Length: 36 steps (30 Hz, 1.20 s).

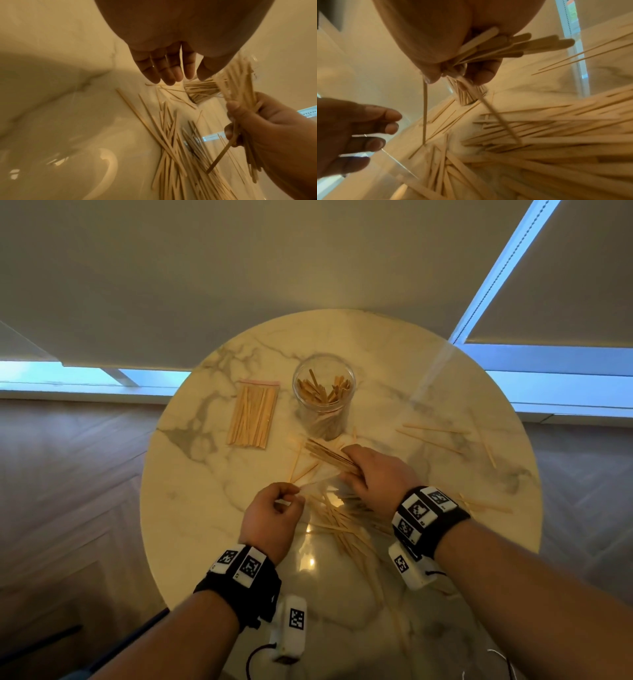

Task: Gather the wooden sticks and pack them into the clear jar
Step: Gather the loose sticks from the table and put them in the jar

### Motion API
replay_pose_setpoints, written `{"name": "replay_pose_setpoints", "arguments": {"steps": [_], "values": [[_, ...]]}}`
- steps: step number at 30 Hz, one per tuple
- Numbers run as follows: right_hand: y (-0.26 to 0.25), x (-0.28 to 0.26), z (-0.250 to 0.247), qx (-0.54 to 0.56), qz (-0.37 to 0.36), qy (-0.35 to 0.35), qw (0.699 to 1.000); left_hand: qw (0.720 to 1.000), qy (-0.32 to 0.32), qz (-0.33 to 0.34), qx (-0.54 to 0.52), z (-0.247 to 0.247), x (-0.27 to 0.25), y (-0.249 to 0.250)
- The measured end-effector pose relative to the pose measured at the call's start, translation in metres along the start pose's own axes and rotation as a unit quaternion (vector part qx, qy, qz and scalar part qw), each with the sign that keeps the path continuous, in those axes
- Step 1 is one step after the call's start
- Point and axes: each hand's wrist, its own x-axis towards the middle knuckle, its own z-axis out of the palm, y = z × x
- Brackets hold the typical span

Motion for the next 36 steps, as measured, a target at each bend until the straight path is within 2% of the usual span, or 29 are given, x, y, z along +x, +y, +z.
{"name": "replay_pose_setpoints", "arguments": {"steps": [3,5,9,13,15,17,20,22,24,25,28,30,32,36], "values": [[-0.001,0.006,0.001,-0.052,-0.005,-0.058,0.997,1.0,-0.009,-0.012,-0.006,-0.001,0.002,0.0],[-0.003,0.006,-0.002,-0.059,0.006,-0.063,0.996,1.0,-0.015,-0.022,-0.012,-0.002,0.002,-0.002],[-0.012,0.001,-0.018,0.009,0.023,0.004,1.0,0.995,-0.023,-0.048,-0.088,-0.006,0.002,0.003],[-0.028,-0.001,-0.055,0.149,0.026,0.088,0.984,0.966,-0.063,-0.077,-0.237,-0.007,0.004,0.037],[-0.04,-0.003,-0.075,0.262,0.007,0.111,0.959,0.938,-0.094,-0.101,-0.318,-0.007,0.005,0.059],[-0.055,-0.003,-0.092,0.377,-0.015,0.139,0.916,0.907,-0.136,-0.13,-0.376,-0.005,0.004,0.078],[-0.074,0.001,-0.111,0.493,-0.041,0.178,0.851,0.865,-0.218,-0.168,-0.419,0.0,0.0,0.096],[-0.082,0.004,-0.119,0.564,-0.025,0.169,0.808,0.839,-0.267,-0.178,-0.44,0.004,-0.003,0.101],[-0.086,0.005,-0.125,0.595,-0.017,0.152,0.789,0.822,-0.283,-0.175,-0.462,0.004,-0.006,0.106],[-0.085,0.005,-0.125,0.594,-0.02,0.147,0.791,0.822,-0.269,-0.164,-0.474,0.003,-0.007,0.109],[-0.085,0.002,-0.127,0.581,-0.018,0.149,0.8,0.837,-0.149,-0.093,-0.518,-0.009,-0.006,0.115],[-0.084,-0.003,-0.129,0.584,0.005,0.163,0.795,0.845,-0.09,-0.05,-0.525,-0.018,-0.004,0.117],[-0.083,-0.006,-0.133,0.602,0.03,0.177,0.778,0.861,-0.068,-0.021,-0.503,-0.024,-0.004,0.122],[-0.082,-0.009,-0.146,0.619,0.054,0.199,0.758,0.899,-0.07,0.073,-0.427,-0.022,-0.015,0.141]]}}
